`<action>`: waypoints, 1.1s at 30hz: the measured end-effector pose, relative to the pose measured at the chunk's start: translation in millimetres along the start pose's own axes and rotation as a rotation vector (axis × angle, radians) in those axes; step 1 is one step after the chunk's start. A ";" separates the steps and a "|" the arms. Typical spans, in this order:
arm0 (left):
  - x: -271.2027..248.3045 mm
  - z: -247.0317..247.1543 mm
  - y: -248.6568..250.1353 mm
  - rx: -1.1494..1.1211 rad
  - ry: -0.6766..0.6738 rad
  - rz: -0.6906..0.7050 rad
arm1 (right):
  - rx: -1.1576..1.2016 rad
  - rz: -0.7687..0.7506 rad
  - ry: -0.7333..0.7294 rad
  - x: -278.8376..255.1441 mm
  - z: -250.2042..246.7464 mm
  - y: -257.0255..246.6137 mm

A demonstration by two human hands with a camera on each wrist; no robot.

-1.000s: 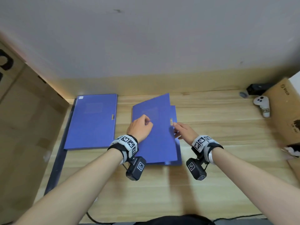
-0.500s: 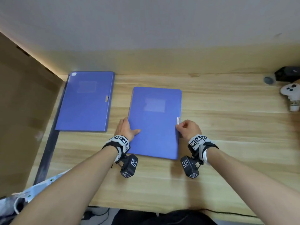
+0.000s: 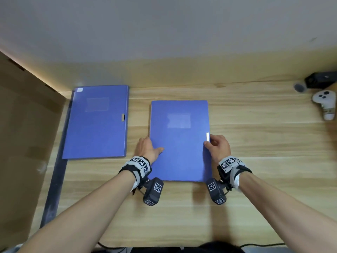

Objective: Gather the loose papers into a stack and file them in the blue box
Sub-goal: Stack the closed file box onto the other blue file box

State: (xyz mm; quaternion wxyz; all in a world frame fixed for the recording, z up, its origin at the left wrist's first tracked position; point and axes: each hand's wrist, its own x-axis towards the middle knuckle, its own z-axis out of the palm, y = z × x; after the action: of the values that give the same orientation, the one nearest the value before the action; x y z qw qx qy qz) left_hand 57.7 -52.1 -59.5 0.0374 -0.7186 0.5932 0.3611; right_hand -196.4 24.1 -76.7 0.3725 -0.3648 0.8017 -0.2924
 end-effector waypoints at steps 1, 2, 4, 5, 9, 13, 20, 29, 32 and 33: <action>0.9 -6.0 -1.3 0.003 0.006 0.010 | 0.042 -0.010 0.023 -1.5 2.8 -4.3; 2.3 -13.9 -3.3 0.000 0.016 0.020 | 0.080 -0.025 0.049 -3.0 6.5 -10.6; 5.7 -33.2 -7.1 -0.031 0.043 0.036 | 0.129 -0.060 0.087 -3.3 16.3 -26.7; 7.1 -45.2 -9.3 -0.052 0.059 0.042 | 0.152 -0.077 0.090 -1.9 22.6 -37.1; 16.1 -97.6 -28.3 -0.089 0.114 0.028 | 0.215 -0.139 0.038 5.9 53.6 -84.0; 29.8 -145.8 -62.4 -0.146 0.182 -0.019 | 0.237 -0.183 -0.023 10.1 101.8 -121.5; 62.9 -195.7 -134.0 -0.179 0.221 -0.122 | 0.257 -0.241 -0.108 7.6 189.5 -165.6; 117.8 -211.7 -207.2 -0.388 0.195 -0.190 | 0.297 -0.236 -0.218 -0.4 253.7 -192.6; 138.0 -199.5 -227.3 -0.509 0.165 -0.182 | 0.269 -0.205 -0.253 -1.3 264.3 -192.5; 141.5 -196.0 -229.1 -0.540 0.153 -0.177 | 0.250 -0.202 -0.259 -1.1 266.8 -191.7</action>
State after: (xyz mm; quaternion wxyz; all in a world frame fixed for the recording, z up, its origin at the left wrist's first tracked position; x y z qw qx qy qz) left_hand 357.3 -196.2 -80.8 -0.1686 -0.7765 0.4119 0.4461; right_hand 90.7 -135.4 -81.5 0.4837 -0.4287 0.6639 -0.3761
